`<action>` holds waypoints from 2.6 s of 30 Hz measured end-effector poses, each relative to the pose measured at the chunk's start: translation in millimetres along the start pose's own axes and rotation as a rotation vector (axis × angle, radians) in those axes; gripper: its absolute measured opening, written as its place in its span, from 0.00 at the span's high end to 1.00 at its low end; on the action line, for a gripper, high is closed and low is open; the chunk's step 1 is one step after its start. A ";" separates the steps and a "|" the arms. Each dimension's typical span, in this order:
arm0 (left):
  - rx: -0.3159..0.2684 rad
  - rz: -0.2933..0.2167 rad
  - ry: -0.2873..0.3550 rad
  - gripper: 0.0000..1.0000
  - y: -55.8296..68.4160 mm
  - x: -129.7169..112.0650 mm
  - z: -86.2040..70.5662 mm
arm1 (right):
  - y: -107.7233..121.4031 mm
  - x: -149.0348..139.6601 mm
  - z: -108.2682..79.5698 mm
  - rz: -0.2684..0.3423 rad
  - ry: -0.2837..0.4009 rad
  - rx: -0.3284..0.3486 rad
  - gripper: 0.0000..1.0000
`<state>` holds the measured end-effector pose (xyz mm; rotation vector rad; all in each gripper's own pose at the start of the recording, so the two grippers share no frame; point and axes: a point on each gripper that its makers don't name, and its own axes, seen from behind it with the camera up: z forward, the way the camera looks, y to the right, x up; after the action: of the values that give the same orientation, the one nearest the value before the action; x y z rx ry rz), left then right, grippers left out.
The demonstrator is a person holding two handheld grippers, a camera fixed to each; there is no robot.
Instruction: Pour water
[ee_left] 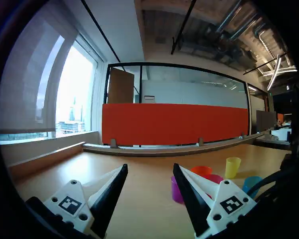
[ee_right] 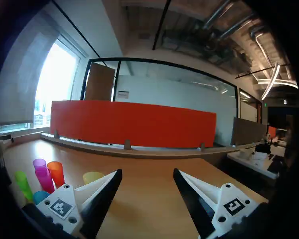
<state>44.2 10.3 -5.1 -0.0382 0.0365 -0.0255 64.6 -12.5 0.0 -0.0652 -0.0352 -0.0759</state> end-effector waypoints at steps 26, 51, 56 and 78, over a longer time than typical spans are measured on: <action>0.049 0.024 0.010 0.16 -9.9 -20.5 -1.4 | 2.0 2.8 -5.9 0.011 -0.002 -0.003 0.01; 0.052 0.021 -0.010 0.16 -11.3 -29.8 0.1 | 2.7 7.5 -8.7 0.011 0.007 0.001 0.01; 0.050 0.020 -0.025 0.16 -11.4 -33.8 1.7 | 4.0 9.1 -9.2 0.007 0.009 -0.001 0.01; 0.047 0.021 -0.056 0.16 -10.8 -40.8 4.9 | 4.2 14.0 -11.9 0.006 0.021 0.004 0.01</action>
<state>3.3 0.7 1.7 0.0084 -0.0192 -0.0045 79.3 -10.1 -11.6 -0.0603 -0.0145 -0.0701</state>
